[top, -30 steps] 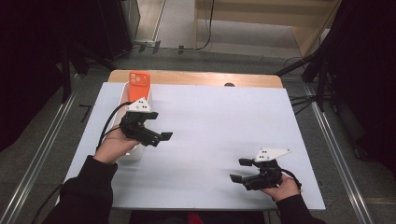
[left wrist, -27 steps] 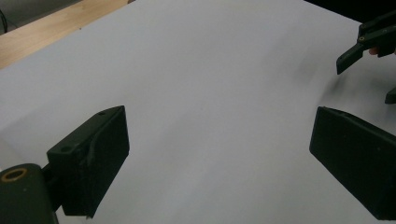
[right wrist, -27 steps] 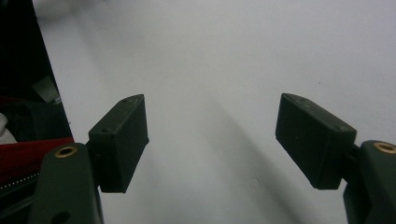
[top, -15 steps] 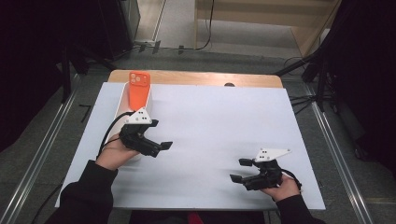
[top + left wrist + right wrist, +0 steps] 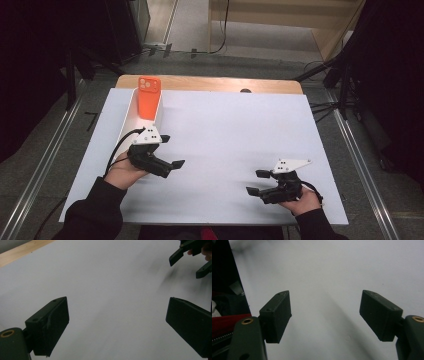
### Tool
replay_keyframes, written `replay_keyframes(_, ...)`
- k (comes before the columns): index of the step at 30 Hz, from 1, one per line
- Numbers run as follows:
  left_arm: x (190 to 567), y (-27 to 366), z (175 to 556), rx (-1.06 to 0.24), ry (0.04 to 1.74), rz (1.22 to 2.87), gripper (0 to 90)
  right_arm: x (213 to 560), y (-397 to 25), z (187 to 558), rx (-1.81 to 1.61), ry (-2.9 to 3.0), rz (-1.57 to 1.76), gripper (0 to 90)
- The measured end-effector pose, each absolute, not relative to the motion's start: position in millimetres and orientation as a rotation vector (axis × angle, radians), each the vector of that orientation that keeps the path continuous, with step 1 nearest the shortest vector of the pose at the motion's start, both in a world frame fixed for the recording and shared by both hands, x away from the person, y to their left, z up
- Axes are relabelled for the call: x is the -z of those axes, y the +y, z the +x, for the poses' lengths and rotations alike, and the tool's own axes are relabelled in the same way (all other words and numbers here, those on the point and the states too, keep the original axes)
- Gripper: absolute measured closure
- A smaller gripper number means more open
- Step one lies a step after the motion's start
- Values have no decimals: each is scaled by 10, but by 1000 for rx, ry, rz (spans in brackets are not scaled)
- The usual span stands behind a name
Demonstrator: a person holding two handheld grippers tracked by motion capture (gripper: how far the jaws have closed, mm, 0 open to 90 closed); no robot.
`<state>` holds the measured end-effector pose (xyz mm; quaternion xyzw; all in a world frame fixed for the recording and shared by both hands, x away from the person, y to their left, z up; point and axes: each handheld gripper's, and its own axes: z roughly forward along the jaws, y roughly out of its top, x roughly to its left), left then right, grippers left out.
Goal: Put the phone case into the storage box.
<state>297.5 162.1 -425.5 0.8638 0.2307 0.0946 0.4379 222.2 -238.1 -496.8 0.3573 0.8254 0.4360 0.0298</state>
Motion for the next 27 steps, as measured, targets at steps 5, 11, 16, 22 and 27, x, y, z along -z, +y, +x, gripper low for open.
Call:
replay_keyframes(5, 4314, 1627, 2920, -239, 566, 2147, 51, 4968, -2384, 2224, -1346, 2544, 1102, 242)
replay_keyframes(11, 4369, 1662, 2844, -252, 544, 2150, 51, 4969, -2387, 2225, -1352, 2537, 1102, 242)
replay_keyframes(16, 4417, 1689, 2789, -256, 540, 2146, 51, 4967, -2389, 2224, -1356, 2535, 1104, 242)
replay_keyframes(22, 4460, 1723, 2719, -259, 515, 2137, 51, 4967, -2388, 2225, -1357, 2534, 1106, 242)
replay_keyframes(27, 4506, 1734, 2672, -250, 513, 2136, 51, 4966, -2390, 2227, -1355, 2533, 1107, 242)
